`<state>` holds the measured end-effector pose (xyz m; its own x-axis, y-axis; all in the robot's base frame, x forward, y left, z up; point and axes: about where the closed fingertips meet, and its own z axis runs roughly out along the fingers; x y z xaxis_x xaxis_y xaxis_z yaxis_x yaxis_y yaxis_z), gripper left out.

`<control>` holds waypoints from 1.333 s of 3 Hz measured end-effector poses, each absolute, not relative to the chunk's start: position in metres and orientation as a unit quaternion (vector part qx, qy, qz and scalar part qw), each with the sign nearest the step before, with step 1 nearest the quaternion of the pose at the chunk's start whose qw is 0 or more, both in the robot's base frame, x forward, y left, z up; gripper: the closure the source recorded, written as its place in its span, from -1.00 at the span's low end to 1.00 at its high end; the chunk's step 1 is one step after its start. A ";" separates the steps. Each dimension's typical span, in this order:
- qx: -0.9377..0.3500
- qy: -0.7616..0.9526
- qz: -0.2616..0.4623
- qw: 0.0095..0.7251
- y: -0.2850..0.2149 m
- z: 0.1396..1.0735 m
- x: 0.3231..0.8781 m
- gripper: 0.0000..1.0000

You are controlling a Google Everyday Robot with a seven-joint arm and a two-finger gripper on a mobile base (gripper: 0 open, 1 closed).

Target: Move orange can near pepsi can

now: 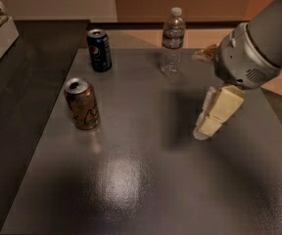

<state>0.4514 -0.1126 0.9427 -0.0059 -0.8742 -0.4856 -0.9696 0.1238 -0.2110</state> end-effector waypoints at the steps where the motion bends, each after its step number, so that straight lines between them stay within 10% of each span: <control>1: -0.654 0.691 0.119 0.285 -0.078 0.928 0.469 -1.00; 4: -0.631 0.661 0.236 0.330 0.020 0.893 0.492 -1.00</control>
Offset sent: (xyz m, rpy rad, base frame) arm 0.0560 0.1034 -0.0460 0.2408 0.0214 0.0401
